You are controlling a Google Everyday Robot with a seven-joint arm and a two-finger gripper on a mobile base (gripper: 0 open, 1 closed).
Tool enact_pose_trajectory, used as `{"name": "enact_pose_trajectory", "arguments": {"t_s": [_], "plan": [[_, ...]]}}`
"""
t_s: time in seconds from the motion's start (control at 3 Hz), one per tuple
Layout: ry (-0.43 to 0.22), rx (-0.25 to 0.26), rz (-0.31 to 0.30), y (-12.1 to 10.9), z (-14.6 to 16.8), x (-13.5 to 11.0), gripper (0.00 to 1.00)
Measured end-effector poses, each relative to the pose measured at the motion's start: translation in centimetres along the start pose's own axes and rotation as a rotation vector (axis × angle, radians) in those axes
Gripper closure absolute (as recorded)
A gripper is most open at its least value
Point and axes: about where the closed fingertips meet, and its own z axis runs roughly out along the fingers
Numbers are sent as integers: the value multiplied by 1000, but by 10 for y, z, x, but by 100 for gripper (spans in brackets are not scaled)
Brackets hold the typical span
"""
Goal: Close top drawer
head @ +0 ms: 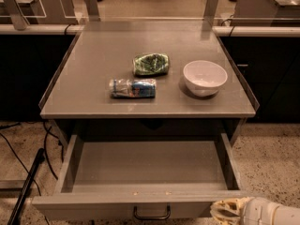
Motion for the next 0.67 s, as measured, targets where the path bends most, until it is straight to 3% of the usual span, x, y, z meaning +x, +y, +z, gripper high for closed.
{"name": "enact_pose_trajectory", "arguments": {"t_s": [0.67], "plan": [[-12, 60, -53, -21, 17, -8, 100]]}}
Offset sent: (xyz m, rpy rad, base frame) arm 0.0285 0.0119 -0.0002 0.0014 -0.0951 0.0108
